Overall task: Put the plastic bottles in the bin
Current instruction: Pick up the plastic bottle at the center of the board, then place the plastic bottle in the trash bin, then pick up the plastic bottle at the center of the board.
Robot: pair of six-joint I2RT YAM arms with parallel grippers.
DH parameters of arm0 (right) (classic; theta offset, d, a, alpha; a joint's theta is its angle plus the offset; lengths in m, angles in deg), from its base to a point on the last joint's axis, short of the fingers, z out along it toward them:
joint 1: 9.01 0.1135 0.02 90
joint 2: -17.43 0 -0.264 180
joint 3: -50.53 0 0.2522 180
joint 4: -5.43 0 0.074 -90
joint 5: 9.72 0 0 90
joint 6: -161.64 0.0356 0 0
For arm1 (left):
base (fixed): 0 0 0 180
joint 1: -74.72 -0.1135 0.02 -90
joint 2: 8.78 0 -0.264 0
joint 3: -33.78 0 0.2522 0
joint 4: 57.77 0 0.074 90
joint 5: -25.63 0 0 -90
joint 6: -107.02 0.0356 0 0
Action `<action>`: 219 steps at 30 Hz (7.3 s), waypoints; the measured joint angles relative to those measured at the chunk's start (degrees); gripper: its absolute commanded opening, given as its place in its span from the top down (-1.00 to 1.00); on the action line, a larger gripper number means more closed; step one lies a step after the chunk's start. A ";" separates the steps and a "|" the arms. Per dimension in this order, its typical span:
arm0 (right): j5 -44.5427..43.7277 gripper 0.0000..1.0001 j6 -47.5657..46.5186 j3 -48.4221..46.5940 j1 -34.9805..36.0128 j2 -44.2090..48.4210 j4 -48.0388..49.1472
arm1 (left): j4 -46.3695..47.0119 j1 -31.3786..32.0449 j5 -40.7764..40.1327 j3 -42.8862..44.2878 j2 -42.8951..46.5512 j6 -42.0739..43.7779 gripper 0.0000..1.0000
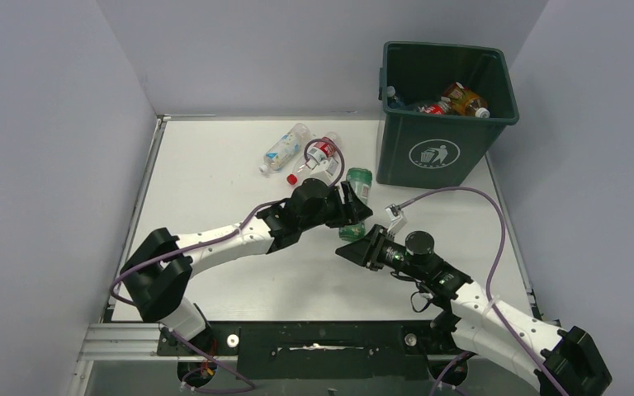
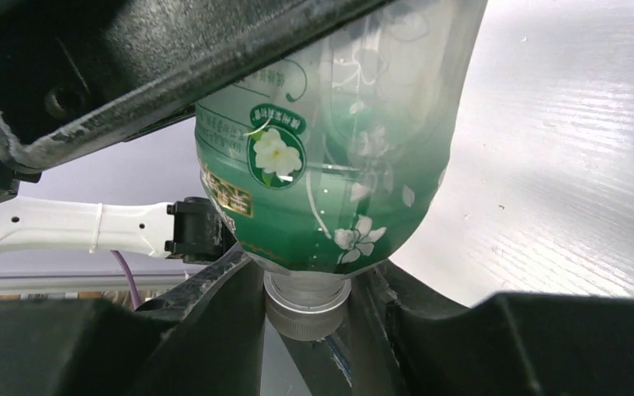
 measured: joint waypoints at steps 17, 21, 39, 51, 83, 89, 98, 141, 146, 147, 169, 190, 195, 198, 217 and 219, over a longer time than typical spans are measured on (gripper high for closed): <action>-2.27 0.71 -1.49 -0.63 0.83 2.56 -4.68 | -0.04 0.31 -0.42 -0.09 0.00 0.31 -0.45; -2.89 0.71 -2.67 -1.75 0.94 3.52 -6.64 | -0.72 0.26 -0.66 -0.09 0.02 0.46 -0.71; -4.79 0.72 -5.38 -5.03 1.20 6.23 -12.35 | -6.75 -5.68 -1.46 -0.07 6.34 4.72 -0.74; -5.14 0.74 -5.46 -5.92 1.66 5.77 -13.31 | -11.26 -16.33 1.18 -0.07 11.82 9.05 -0.75; -13.18 0.72 -16.76 -29.57 2.32 -0.31 -29.40 | -17.70 -30.16 6.43 -3.96 25.29 11.93 -0.75; -15.80 0.69 -21.40 -38.34 1.49 -3.32 -34.71 | -17.64 -30.21 6.91 -4.79 25.27 11.91 -0.75; -13.44 0.67 -28.30 -53.53 -7.52 -9.94 -38.23 | -17.59 -30.18 7.98 -6.08 25.00 11.67 -0.75; 31.06 -0.53 -13.35 -62.40 -58.21 -25.83 -19.74 | -16.02 -29.57 8.39 -10.19 25.38 10.45 -0.75; 31.58 -0.58 -12.70 -58.25 -58.18 -21.09 -19.93 | -15.32 -29.53 8.11 -10.16 21.16 11.72 -0.75; 31.58 -0.59 -12.68 -57.24 -58.18 -19.71 -19.98 | -15.30 -29.51 7.98 -10.14 20.17 11.96 -0.75; 33.07 -0.65 -15.61 -40.85 -57.55 -0.92 -27.85 | -18.14 -22.67 -9.77 8.72 -8.09 27.80 -0.70; 33.53 -0.65 -19.56 -37.90 -57.29 3.98 -34.18 | -17.16 -19.58 -26.71 19.02 -26.93 45.40 -0.55; 33.55 -0.65 -19.91 -37.79 -57.29 3.98 -34.23 | -14.78 -19.58 -26.25 19.39 -28.26 46.69 -0.39; 33.59 -0.65 -20.09 -37.79 -57.29 3.96 -34.38 | -13.84 -19.65 -25.57 20.41 -29.31 47.41 -0.29; 33.66 -0.64 -20.33 -37.66 -57.24 2.89 -34.58 | -12.41 -20.35 -20.76 22.45 -31.01 46.53 0.41; 33.66 -0.64 -20.41 -37.13 -57.24 2.91 -34.58 | -12.61 -19.89 -20.20 20.87 -29.79 45.68 0.41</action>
